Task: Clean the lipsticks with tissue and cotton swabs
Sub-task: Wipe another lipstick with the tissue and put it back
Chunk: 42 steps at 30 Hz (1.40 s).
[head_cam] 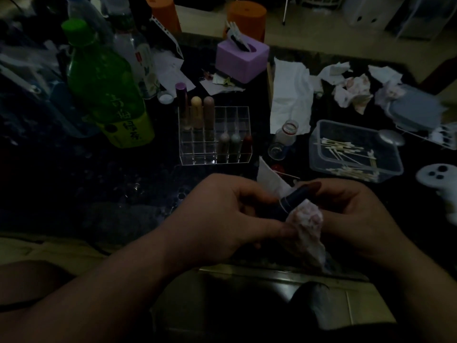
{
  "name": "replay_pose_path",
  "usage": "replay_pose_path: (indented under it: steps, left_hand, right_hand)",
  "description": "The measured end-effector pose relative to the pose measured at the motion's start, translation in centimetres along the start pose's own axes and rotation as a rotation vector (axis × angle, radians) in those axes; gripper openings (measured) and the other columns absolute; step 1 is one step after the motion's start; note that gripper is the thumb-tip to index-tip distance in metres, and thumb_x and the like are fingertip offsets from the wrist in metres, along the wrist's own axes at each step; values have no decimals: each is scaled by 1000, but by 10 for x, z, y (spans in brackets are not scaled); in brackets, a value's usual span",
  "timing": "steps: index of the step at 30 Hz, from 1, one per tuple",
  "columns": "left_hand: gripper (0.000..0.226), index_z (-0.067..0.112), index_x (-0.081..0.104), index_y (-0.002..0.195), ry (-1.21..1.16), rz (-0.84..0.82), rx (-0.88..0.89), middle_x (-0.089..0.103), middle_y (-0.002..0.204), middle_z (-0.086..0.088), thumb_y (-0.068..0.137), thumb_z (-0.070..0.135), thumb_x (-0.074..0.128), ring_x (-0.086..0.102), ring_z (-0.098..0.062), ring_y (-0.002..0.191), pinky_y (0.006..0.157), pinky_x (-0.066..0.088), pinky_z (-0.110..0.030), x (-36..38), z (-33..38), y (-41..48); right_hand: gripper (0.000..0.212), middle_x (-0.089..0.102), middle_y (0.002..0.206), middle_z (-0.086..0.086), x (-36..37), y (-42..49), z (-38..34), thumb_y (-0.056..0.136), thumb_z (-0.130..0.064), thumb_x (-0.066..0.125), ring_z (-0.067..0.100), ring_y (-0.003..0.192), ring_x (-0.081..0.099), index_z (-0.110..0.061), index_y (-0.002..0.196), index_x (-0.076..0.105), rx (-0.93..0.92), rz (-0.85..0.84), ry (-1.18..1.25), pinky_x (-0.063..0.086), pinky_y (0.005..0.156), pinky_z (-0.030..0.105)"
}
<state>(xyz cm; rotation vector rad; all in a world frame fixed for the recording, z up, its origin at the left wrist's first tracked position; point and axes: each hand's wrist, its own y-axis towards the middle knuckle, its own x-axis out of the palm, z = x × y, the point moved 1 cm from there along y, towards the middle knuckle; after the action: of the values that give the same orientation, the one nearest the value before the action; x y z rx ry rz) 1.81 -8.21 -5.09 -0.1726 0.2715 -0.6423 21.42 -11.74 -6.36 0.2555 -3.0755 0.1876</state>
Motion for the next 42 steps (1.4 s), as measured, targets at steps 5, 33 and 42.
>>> replay_pose_path:
  steps: [5,33,42]
  left_hand:
    - [20,25,77,87,-42,41,-1,71,61,3,69,25,86,65,-9,51,50,46,-17,-1,-1,0]
    - [31,-9,68,107,-656,-362,-198,71,94,-23,91,17,60,71,-31,80,75,60,-37,-1,-14,5]
    - [22,24,77,81,-115,174,107,77,78,4,61,22,87,75,-13,72,69,61,-30,13,-10,1]
  right_hand:
    - [28,76,79,10,3,2,1,62,-30,90,17,69,72,-15,83,79,-15,21,9,55,60,24]
    - [20,74,73,0,-3,8,-7,64,-12,78,11,64,69,-21,82,74,-158,-56,-104,55,58,21]
    - [24,74,75,5,-4,7,-12,60,-7,82,13,65,70,-19,79,72,-173,-2,-172,56,58,22]
